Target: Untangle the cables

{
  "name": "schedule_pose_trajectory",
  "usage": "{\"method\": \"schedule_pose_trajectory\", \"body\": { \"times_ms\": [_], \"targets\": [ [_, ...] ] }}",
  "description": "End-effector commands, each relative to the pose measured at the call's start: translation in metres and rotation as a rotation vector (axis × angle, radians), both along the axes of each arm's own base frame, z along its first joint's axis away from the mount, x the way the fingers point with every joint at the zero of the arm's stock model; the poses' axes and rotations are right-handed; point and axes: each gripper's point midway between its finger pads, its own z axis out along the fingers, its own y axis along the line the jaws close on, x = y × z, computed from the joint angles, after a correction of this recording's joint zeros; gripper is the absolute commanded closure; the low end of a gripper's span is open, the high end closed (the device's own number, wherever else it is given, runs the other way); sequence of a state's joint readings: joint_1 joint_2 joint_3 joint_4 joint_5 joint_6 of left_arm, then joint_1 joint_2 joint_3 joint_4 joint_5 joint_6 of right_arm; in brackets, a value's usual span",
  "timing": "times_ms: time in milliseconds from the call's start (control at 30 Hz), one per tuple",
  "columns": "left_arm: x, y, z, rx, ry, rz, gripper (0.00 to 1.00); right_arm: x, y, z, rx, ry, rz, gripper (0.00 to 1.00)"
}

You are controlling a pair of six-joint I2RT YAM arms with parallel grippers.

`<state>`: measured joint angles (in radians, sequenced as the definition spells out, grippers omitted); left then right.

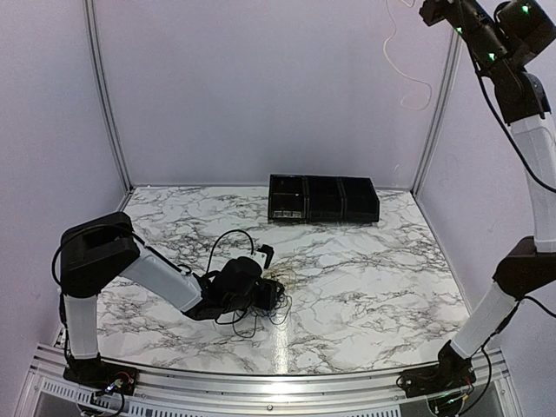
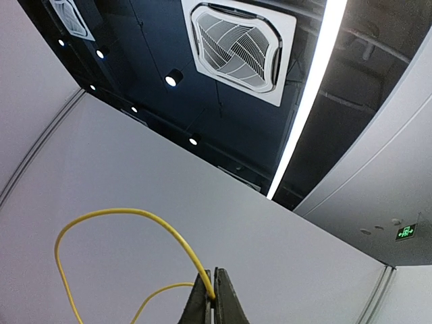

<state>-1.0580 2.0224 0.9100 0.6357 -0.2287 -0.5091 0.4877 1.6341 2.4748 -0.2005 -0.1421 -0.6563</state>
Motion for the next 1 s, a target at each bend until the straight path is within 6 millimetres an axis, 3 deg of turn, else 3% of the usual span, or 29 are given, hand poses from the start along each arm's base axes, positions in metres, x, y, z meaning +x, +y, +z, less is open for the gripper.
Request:
{"method": "schedule_pose_trajectory", "body": {
  "times_ms": [0, 200, 267, 367, 567, 767, 967],
  "targets": [
    [-0.013, 0.016, 0.004, 0.047, 0.006, -0.017, 0.55, -0.005, -0.013, 0.011, 0.016, -0.053, -0.073, 1.00],
    [-0.025, 0.013, 0.093, -0.088, -0.108, -0.097, 0.45, 0.043, 0.011, -0.052, -0.117, 0.126, -0.094, 1.00],
    [-0.031, 0.019, 0.125, -0.144, -0.149, -0.108, 0.42, 0.058, 0.020, -0.076, -0.155, 0.184, -0.089, 1.00],
    [-0.037, 0.031, 0.160, -0.181, -0.212, -0.120, 0.40, 0.079, 0.033, -0.111, -0.205, 0.271, -0.078, 1.00],
    [-0.033, 0.072, 0.180, -0.046, -0.270, -0.031, 0.38, 0.116, 0.059, -0.188, -0.292, 0.452, -0.031, 1.00],
    [-0.015, 0.139, 0.187, 0.256, -0.297, 0.199, 0.33, 0.151, 0.078, -0.256, -0.351, 0.596, -0.013, 1.00],
    [-0.003, 0.196, 0.187, 0.476, -0.329, 0.315, 0.18, 0.190, 0.089, -0.301, -0.360, 0.670, -0.015, 1.00]
  ]
}}
